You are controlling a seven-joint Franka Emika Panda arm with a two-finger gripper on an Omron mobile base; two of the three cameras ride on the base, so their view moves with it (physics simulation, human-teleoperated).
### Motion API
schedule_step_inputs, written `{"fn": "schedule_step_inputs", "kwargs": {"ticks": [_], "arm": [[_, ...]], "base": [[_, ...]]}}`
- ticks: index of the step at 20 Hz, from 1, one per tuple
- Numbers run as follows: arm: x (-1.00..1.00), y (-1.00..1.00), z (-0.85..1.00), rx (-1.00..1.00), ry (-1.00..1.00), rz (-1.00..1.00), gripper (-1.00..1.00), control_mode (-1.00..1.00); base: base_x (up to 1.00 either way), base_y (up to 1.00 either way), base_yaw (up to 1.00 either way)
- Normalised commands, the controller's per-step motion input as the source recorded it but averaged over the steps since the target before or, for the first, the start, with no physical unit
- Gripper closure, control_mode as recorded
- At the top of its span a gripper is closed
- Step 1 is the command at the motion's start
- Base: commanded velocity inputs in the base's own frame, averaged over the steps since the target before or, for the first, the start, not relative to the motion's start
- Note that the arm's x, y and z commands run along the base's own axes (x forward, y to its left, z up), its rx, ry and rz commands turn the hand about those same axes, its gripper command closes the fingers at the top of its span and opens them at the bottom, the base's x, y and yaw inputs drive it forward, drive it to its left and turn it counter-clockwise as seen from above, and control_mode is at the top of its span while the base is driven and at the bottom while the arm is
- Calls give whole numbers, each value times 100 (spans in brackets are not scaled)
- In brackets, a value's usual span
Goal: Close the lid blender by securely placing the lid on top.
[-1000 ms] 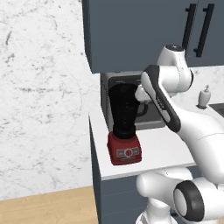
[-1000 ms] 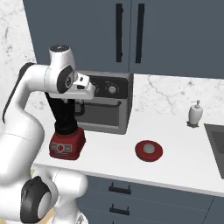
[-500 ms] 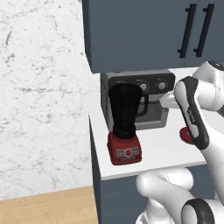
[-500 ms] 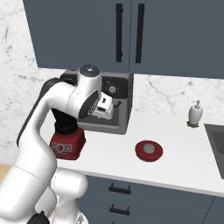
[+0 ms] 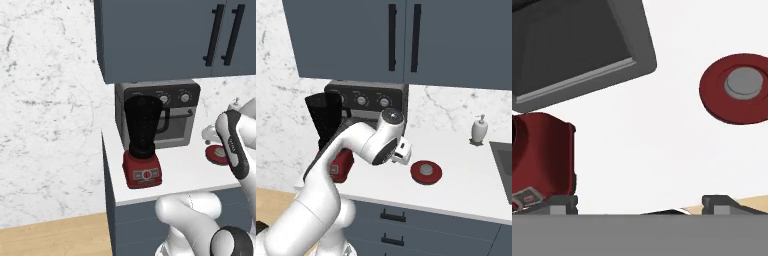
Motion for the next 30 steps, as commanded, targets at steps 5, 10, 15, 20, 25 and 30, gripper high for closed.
{"fn": "schedule_step_inputs", "kwargs": {"ticks": [5, 10, 15, 20, 25, 30], "arm": [[30, -91, -56, 7, 8, 0, -100, -100], [37, -51, -28, 0, 9, 0, -100, -100], [37, -39, -10, -1, 20, 0, -100, -100], [33, -23, -29, -1, 16, 0, -100, -100], [33, -16, -15, 0, 1, 0, -100, -100], [32, -16, -29, 0, 2, 0, -100, -100]], "base": [[0, 0, 0], [0, 0, 0], [0, 0, 0], [0, 0, 0], [0, 0, 0], [0, 0, 0]]}}
